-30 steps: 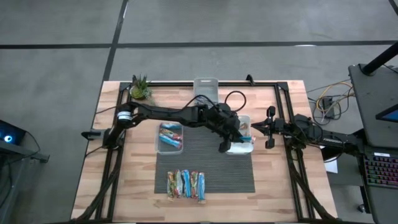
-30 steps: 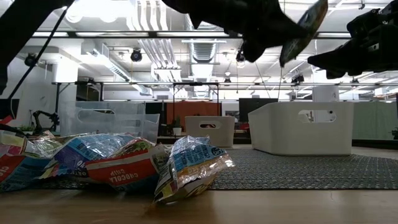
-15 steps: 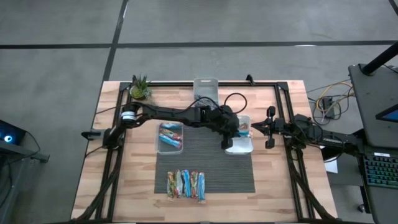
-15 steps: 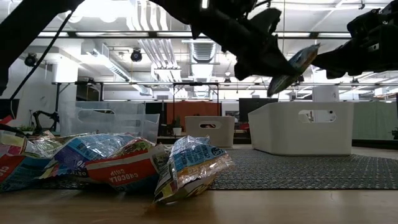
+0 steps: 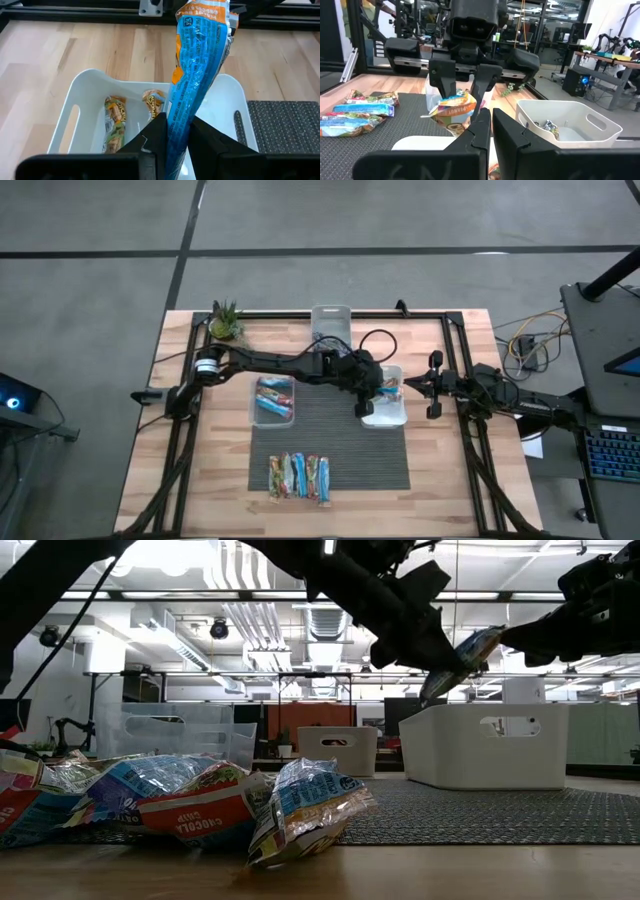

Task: Pick and place Granola Bars by type
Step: Put the yellow granola bar into the white bin

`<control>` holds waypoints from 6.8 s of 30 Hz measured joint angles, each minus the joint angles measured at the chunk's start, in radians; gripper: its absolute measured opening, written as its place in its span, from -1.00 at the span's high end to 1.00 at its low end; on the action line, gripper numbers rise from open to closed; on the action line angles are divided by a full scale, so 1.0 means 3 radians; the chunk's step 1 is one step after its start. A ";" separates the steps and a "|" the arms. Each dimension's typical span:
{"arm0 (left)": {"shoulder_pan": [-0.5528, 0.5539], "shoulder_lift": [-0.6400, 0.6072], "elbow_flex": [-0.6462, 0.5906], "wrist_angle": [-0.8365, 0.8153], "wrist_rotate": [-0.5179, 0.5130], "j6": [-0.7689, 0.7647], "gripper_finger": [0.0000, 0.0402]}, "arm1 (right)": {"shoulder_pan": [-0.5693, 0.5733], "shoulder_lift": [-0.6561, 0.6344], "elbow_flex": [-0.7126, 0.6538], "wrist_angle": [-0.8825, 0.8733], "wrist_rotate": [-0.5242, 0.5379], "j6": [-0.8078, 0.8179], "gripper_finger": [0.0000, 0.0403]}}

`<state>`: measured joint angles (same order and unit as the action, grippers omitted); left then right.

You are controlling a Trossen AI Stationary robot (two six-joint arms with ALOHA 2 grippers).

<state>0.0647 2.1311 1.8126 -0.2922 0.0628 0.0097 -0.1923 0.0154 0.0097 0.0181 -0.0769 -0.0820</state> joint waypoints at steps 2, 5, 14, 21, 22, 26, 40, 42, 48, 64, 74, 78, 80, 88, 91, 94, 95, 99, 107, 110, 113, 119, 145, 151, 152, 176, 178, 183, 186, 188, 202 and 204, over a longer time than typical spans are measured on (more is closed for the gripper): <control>0.0000 0.0000 0.0000 -0.0013 0.0000 -0.0019 0.74 | 0.0000 0.0000 0.0000 0.0000 0.0000 -0.0005 0.96; 0.0000 0.0000 -0.0001 -0.0042 0.0000 -0.0020 0.74 | 0.0000 0.0000 -0.0001 0.0000 0.0000 -0.0012 0.96; -0.0001 0.0000 -0.0001 -0.0036 -0.0006 -0.0020 0.74 | -0.0001 0.0000 0.0000 0.0000 0.0000 -0.0001 0.96; -0.0004 0.0000 -0.0001 -0.0035 -0.0005 -0.0020 0.74 | -0.0001 0.0000 0.0000 0.0000 -0.0001 -0.0004 0.96; -0.0004 0.0000 -0.0001 -0.0038 -0.0005 -0.0020 0.74 | 0.0000 0.0000 0.0000 0.0000 0.0000 -0.0016 0.96; -0.0004 0.0000 -0.0001 -0.0058 -0.0005 -0.0029 0.73 | -0.0001 0.0000 0.0000 0.0000 -0.0001 -0.0001 0.96; -0.0006 0.0000 -0.0001 -0.0151 -0.0010 -0.0089 0.41 | 0.0000 0.0001 -0.0001 0.0000 -0.0001 -0.0005 0.96; -0.0006 0.0000 -0.0001 -0.0152 -0.0010 -0.0099 0.41 | 0.0001 0.0000 0.0000 0.0000 -0.0001 -0.0016 0.96; -0.0005 -0.0001 -0.0001 -0.0152 -0.0015 -0.0107 0.40 | 0.0000 0.0001 -0.0001 0.0000 -0.0001 -0.0016 0.96; 0.0000 -0.0013 -0.0004 -0.0373 0.0288 0.0051 0.96 | 0.0000 0.0001 0.0000 0.0000 -0.0001 0.0000 0.96; -0.0106 -0.0361 0.0052 -0.0836 0.0369 0.0040 1.00 | 0.0001 -0.0002 0.0000 0.0000 -0.0002 -0.0014 0.96; -0.0194 -0.0580 0.0053 -0.1161 0.0369 0.0043 1.00 | 0.0001 0.0002 0.0000 0.0000 -0.0001 -0.0007 0.96; -0.0248 -0.0702 0.0053 -0.1400 0.0367 0.0042 1.00 | 0.0001 0.0001 -0.0001 0.0000 0.0000 -0.0014 0.96; -0.0514 -0.1097 0.0053 -0.1929 0.0367 0.0022 1.00 | 0.0001 0.0001 0.0000 0.0000 0.0000 -0.0002 0.96; -0.0628 -0.1204 0.0052 -0.2078 0.0365 0.0022 1.00 | 0.0000 0.0001 -0.0001 0.0000 0.0000 -0.0012 0.96; -0.0732 -0.1290 0.0052 -0.2213 0.0364 0.0021 1.00 | 0.0001 0.0001 0.0000 0.0000 0.0000 -0.0006 0.96; -0.0768 -0.1317 0.0052 -0.2241 0.0362 0.0029 1.00 | 0.0000 0.0001 0.0000 0.0000 -0.0001 -0.0001 0.96; -0.0895 -0.1378 0.0052 -0.2441 0.0361 0.0108 1.00 | 0.0001 -0.0001 -0.0001 0.0000 -0.0001 -0.0013 0.96; -0.1105 -0.1583 0.0051 -0.2900 0.0359 0.0223 1.00 | 0.0000 -0.0001 0.0000 0.0000 -0.0001 -0.0002 0.96; -0.1192 -0.1704 0.0047 -0.3072 0.0354 0.0291 1.00 | 0.0000 -0.0001 0.0000 0.0000 -0.0001 -0.0014 0.96; -0.1289 -0.1850 0.0047 -0.3179 0.0348 0.0337 1.00 | 0.0000 0.0000 -0.0001 0.0000 0.0000 -0.0004 0.96; -0.1503 -0.2101 -0.0156 -0.3272 0.0346 0.0354 1.00 | -0.0001 -0.0001 -0.0001 0.0000 0.0001 -0.0010 0.96; -0.1861 -0.2709 -0.2271 -0.1462 0.0333 0.0773 1.00 | -0.0001 -0.0001 -0.0001 0.0000 0.0001 -0.0004 0.96; -0.1879 -0.2554 -0.2304 -0.1285 0.0331 0.1112 1.00 | 0.0000 0.0000 -0.0001 0.0000 0.0000 -0.0006 0.96; -0.1879 -0.2533 -0.2298 -0.1258 0.0325 0.1142 1.00 | -0.0001 0.0000 -0.0001 0.0000 0.0000 -0.0001 0.96; -0.1985 -0.2155 -0.2286 -0.1341 0.0198 0.1815 0.21 | 0.0000 0.0000 -0.0001 0.0000 0.0000 -0.0011 0.96; -0.2010 -0.2110 -0.2302 -0.1374 0.0176 0.1965 0.21 | -0.0001 0.0000 -0.0001 0.0000 0.0000 -0.0001 0.96; -0.2041 -0.1984 -0.2406 -0.1379 0.0046 0.2076 0.21 | 0.0000 0.0001 -0.0001 0.0000 0.0000 -0.0007 0.96; -0.2042 -0.1911 -0.2475 -0.1334 0.0023 0.2177 0.21 | 0.0001 0.0001 0.0000 0.0000 0.0000 -0.0006 0.96; -0.2042 -0.1863 -0.2516 -0.1300 -0.0077 0.2273 0.21 | -0.0001 0.0001 0.0000 0.0000 0.0000 -0.0015 0.96; -0.2018 -0.1605 -0.2580 -0.1179 -0.0446 0.2588 0.21 | -0.0001 0.0001 -0.0001 0.0000 0.0000 -0.0011 0.96; -0.2018 -0.1556 -0.2580 -0.1172 -0.0446 0.2595 0.21 | -0.0001 0.0001 -0.0001 0.0000 0.0000 -0.0001 0.96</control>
<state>-0.5407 1.6643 1.0386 -0.6437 -0.0711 0.7881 -0.1925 0.0158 0.0093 0.0181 -0.0769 -0.0822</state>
